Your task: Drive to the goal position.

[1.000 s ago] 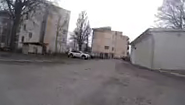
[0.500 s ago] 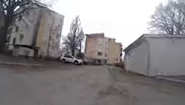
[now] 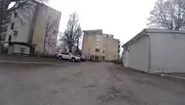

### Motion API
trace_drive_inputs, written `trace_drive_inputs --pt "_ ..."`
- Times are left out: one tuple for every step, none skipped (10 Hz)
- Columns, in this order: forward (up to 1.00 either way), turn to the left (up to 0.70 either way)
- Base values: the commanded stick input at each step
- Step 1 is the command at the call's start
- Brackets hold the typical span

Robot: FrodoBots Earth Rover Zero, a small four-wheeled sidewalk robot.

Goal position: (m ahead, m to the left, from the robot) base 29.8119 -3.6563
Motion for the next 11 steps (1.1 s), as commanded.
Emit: trace_drive_inputs --pt "1.00 -0.40" --pt "1.00 -0.01" --pt "1.00 0.00" --pt "1.00 0.00" --pt "1.00 0.00" --pt "1.00 0.00" --pt "1.00 0.00" --pt "1.00 0.00" --pt "1.00 0.00" --pt "1.00 0.00" --pt "1.00 0.00"
